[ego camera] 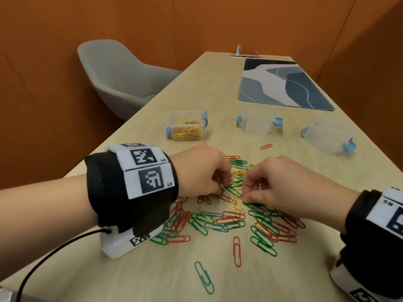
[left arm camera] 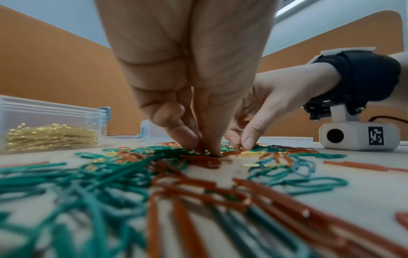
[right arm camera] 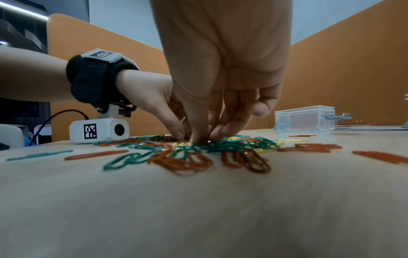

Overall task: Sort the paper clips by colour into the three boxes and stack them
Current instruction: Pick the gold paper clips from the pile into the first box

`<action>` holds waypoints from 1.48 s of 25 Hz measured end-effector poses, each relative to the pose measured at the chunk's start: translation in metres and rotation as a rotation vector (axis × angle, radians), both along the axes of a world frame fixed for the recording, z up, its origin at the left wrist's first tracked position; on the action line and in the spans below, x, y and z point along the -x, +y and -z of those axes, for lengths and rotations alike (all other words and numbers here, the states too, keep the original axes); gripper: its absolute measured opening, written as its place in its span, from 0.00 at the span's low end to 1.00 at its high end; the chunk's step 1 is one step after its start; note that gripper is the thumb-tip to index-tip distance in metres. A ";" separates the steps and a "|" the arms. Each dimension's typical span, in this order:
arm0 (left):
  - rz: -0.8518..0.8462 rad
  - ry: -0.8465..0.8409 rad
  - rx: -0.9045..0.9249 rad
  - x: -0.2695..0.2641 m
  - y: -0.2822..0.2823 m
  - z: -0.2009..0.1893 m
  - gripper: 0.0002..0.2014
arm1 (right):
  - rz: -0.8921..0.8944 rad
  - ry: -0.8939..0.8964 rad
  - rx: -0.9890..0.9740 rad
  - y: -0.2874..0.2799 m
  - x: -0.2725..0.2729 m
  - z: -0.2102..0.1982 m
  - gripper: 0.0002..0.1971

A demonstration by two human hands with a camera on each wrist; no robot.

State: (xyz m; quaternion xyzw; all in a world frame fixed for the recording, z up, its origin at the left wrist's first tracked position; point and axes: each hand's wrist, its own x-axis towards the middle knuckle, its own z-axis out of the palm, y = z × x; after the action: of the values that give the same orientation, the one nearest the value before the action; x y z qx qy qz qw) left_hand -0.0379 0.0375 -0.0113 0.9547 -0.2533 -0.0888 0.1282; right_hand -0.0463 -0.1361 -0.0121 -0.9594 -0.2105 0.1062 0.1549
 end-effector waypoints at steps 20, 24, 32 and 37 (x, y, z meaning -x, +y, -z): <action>0.021 0.027 0.125 0.005 0.005 -0.002 0.03 | 0.038 -0.027 -0.067 -0.003 0.007 -0.010 0.03; 0.052 0.093 0.057 0.002 0.000 0.000 0.03 | -0.055 0.015 -0.027 0.003 0.005 -0.006 0.03; -0.032 0.114 -0.017 0.006 -0.003 0.001 0.02 | -0.064 -0.011 -0.001 0.005 0.002 -0.001 0.03; -0.129 0.126 0.103 0.005 0.013 -0.007 0.05 | -0.084 -0.005 -0.007 0.007 0.002 -0.001 0.04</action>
State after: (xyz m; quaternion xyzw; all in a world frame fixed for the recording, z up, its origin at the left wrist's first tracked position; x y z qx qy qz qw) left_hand -0.0428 0.0509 -0.0044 0.9537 -0.1868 -0.1272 0.1984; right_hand -0.0484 -0.1292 -0.0110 -0.9494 -0.2513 0.1097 0.1530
